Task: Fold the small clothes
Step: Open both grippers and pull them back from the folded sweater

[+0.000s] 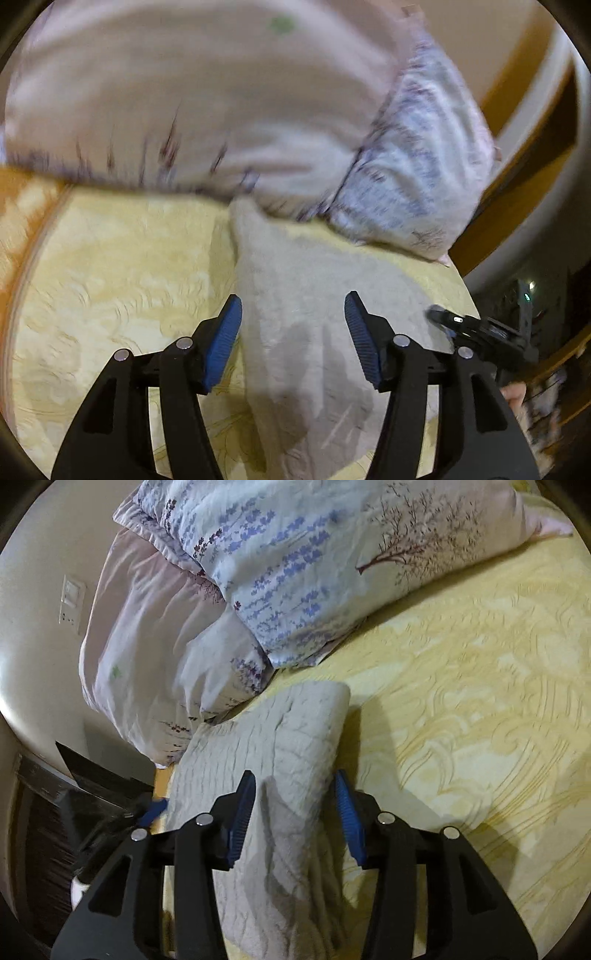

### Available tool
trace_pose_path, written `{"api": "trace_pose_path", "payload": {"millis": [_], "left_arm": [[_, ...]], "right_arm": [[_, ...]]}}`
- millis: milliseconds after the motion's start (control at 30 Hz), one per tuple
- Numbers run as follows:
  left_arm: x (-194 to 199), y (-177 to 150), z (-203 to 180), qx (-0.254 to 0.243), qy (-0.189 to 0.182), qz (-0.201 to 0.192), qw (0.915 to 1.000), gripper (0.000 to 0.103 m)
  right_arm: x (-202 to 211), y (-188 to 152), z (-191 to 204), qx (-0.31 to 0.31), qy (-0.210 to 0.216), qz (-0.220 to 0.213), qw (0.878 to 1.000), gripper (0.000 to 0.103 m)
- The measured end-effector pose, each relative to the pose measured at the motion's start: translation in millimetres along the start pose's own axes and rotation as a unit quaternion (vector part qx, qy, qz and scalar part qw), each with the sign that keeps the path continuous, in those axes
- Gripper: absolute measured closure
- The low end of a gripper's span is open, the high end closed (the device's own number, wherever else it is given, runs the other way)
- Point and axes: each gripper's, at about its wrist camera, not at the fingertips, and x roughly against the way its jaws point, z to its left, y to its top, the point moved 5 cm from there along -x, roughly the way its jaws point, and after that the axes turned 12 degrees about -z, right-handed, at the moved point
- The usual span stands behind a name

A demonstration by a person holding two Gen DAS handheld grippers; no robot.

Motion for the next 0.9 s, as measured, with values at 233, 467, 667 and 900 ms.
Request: {"api": "trace_pose_path", "payload": {"millis": [233,467,667,900], "left_arm": [[-14.4,-27.3,-50.3,-0.090,-0.031,0.039,0.9947,0.039],[-43.9,-46.3,-52.6,-0.119,0.009,0.062,0.9909,0.037],[-8.3,-45.0,-54.4,-0.110,0.009,0.029,0.9934,0.036],[9.3,-59.2,-47.6,-0.148,0.079,0.017,0.9857,0.029]], "right_arm": [[-9.9,3.5,-4.0,0.038,-0.052,-0.022,0.998,0.094],[-23.2,7.4,-8.8,0.054,-0.094,-0.005,0.994,0.088],[31.7,-5.7,28.4,0.132,-0.053,-0.062,0.988,0.073],[37.0,-55.7,63.8,0.232,-0.025,-0.030,0.972,0.073]]}}
